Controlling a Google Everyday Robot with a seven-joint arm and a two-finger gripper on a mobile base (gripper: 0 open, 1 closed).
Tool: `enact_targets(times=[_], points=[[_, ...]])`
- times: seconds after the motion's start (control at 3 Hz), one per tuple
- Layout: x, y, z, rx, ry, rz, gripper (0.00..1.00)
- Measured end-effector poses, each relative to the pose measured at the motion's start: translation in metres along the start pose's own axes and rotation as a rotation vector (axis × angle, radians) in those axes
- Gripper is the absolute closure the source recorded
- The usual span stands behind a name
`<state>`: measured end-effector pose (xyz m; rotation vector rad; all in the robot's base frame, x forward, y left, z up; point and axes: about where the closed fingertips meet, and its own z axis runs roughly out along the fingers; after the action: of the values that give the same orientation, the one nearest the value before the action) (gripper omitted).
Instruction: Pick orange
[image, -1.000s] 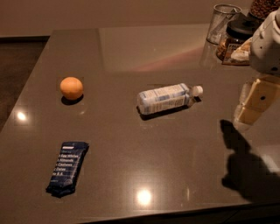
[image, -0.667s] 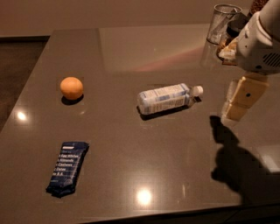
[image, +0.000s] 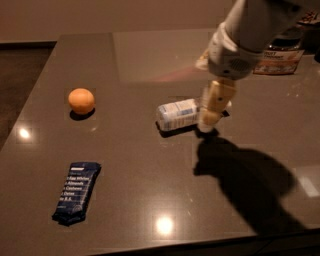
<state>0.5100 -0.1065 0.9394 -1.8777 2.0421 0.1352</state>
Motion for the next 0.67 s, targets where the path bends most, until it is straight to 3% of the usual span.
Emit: enact_targets(times=[0.33, 0.67], points=[[-0.039, -0.019, 0.026, -0.049, -0.073, -0.035, 0.0], [-0.082, -0.045, 0.05, -0.085, -0.152, -0.029, 0.0]])
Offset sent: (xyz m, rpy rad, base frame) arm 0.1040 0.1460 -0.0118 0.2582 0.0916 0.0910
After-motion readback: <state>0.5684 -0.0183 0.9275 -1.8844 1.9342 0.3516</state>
